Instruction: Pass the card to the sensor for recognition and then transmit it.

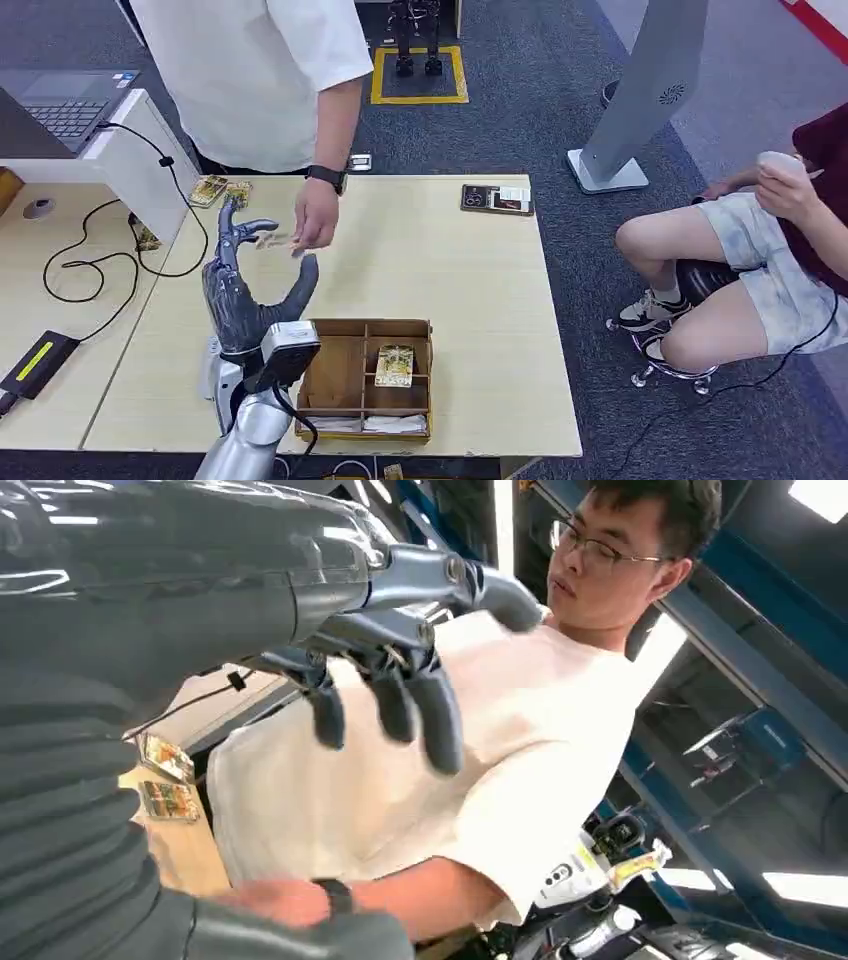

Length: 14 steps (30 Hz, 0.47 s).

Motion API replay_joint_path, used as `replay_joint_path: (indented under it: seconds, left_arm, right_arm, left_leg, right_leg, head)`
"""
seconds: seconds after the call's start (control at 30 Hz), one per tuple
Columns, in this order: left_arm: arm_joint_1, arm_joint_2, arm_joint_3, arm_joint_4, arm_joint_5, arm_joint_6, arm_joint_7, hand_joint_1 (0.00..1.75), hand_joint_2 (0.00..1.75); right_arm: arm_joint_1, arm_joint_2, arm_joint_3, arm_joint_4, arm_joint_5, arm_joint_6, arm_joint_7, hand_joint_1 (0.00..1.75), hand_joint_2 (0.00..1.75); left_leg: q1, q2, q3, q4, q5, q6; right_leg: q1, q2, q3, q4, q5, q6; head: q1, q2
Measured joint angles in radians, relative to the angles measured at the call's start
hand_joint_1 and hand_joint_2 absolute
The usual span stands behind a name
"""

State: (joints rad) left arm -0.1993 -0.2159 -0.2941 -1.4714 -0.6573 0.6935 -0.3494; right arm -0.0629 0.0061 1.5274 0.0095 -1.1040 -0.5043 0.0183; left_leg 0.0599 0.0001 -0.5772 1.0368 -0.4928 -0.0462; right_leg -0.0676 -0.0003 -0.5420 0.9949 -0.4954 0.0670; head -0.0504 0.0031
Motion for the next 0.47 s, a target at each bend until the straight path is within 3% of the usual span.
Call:
replay_joint_path:
  seconds: [0.47]
  left_arm:
    - [0.008,0.036,-0.025,-0.016,0.016,0.0,0.0,0.0,1.75]
  right_arm:
    - [0.001,0.0,0.0,0.0,-0.003,-0.004,0.002,0.0,1.75]
  left_leg:
    - [0.0,0.0,0.0,0.0,0.0,0.0]
  right_leg:
    - [0.0,0.0,0.0,0.0,0.0,0.0]
  head:
    - [0.0,0.0]
